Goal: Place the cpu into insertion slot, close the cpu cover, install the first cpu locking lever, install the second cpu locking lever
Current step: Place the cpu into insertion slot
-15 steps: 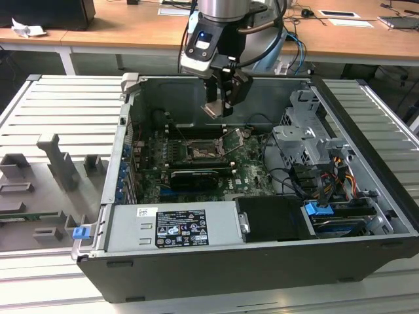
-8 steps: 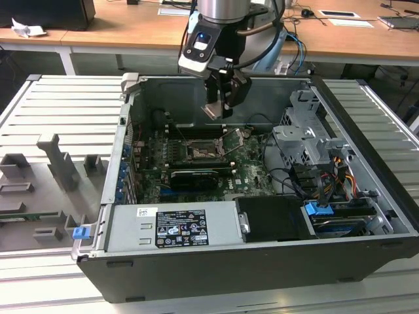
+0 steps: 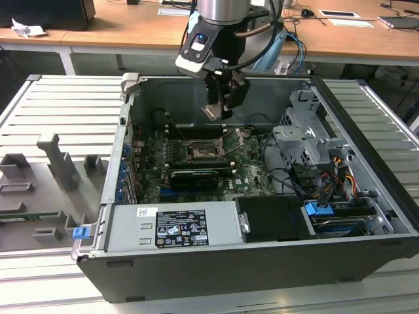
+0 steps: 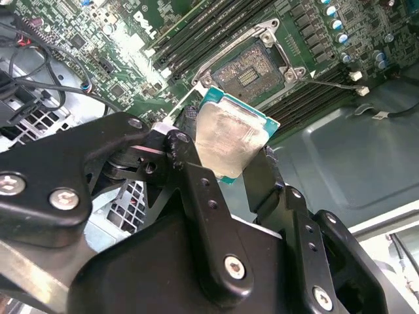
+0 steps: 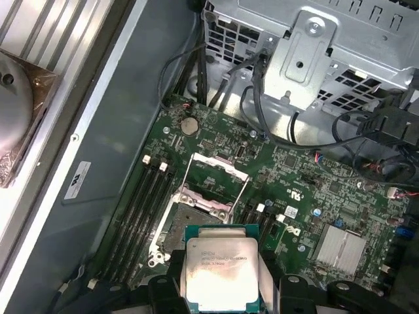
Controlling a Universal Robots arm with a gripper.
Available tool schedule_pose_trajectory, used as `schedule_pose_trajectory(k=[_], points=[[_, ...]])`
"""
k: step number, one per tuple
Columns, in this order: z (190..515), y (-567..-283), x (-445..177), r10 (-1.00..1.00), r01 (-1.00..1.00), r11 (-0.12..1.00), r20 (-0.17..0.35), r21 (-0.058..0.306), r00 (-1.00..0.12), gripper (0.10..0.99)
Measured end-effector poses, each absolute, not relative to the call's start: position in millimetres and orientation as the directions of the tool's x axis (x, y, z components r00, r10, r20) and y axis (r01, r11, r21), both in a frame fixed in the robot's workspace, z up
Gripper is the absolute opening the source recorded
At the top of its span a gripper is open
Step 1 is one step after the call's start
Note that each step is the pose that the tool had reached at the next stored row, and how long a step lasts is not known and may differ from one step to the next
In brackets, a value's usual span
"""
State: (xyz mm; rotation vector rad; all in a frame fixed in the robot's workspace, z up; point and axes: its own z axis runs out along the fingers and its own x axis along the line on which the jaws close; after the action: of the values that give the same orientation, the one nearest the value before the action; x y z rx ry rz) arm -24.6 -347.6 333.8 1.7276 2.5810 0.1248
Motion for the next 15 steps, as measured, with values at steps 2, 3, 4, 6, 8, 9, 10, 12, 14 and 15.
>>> schedule_pose_trajectory(k=[2,3,4,6,8,9,10,12,14,15], points=[[332.8,-347.6,-24.6,0.93,0.928,0.363,0.017,0.085,-0.366,0.525],[332.3,-347.6,-24.6,0.935,0.932,0.352,0.017,0.085,-0.354,0.525],[331.9,-347.6,-24.6,0.939,0.936,0.341,0.017,0.085,-0.343,0.525],[330.9,-347.6,-24.6,0.948,0.945,0.315,0.017,0.085,-0.318,0.525],[330.0,-347.6,-25.0,0.954,0.951,0.297,0.017,0.084,-0.3,0.525],[329.7,-347.6,-25.8,0.955,0.952,0.293,0.017,0.084,-0.296,0.525],[329.5,-347.7,-27.1,0.956,0.953,0.291,0.017,0.084,-0.293,0.525],[328.9,-347.6,-28.9,0.956,0.954,0.289,0.017,0.084,-0.292,0.525],[328.2,-347.6,-29.0,0.957,0.954,0.289,0.017,0.084,-0.291,0.525],[327.9,-347.6,-29.0,0.957,0.954,0.289,0.017,0.084,-0.291,0.525]])
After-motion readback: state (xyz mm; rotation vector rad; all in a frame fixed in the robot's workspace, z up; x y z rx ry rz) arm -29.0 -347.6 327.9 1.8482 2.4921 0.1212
